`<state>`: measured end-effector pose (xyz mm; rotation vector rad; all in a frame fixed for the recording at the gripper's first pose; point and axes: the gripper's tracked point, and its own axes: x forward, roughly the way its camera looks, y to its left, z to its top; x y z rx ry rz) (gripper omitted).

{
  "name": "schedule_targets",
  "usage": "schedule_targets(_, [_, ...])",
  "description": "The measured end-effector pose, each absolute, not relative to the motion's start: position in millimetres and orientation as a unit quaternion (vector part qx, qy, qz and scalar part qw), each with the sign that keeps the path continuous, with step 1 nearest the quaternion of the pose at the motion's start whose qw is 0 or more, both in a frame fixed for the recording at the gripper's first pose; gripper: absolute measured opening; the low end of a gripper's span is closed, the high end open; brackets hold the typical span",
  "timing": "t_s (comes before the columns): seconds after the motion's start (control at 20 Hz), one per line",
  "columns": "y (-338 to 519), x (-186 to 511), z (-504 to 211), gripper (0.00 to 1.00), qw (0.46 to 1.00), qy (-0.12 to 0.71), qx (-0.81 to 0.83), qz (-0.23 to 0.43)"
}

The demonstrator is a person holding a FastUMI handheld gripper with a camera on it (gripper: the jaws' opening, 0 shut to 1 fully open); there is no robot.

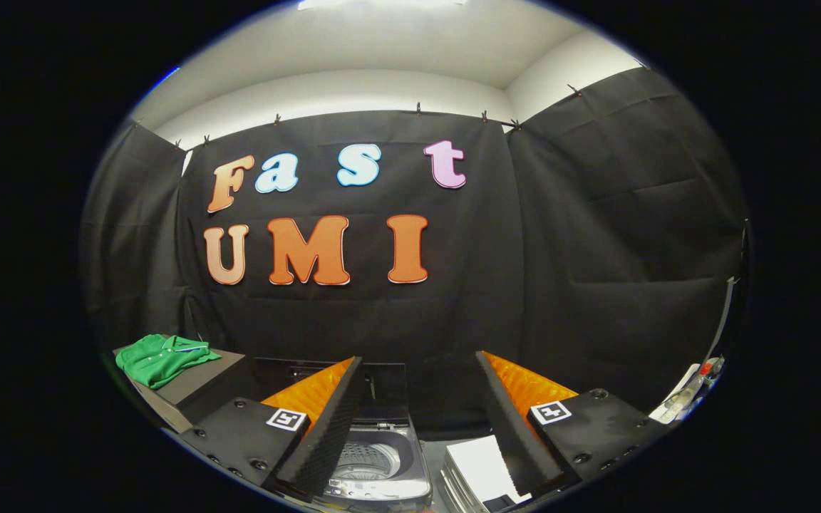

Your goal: Put the clothes into the washing machine and then close the washing machine lid.

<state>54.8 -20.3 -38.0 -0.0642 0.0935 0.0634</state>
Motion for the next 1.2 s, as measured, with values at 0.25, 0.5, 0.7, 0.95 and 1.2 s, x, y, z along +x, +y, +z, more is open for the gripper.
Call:
schedule_targets(0.25, [5.9,48.8,-35.3,0.98,0.999,0.035,-0.015,-0.008])
schedule_targets(0.5, [63.4,35.3,-25.9,0.98,0.999,0.021,-0.026,-0.043])
schedule_targets(0.7, [142.0,29.5,-23.3,0.98,0.999,0.019,-0.026,-0.031])
schedule_targets(0.95, [265.5,25.5,-26.2,0.98,1.000,0.024,-0.009,0.010])
schedule_targets(1.2, [398.6,26.8,-39.9,0.98,0.996,0.038,0.014,0.081])
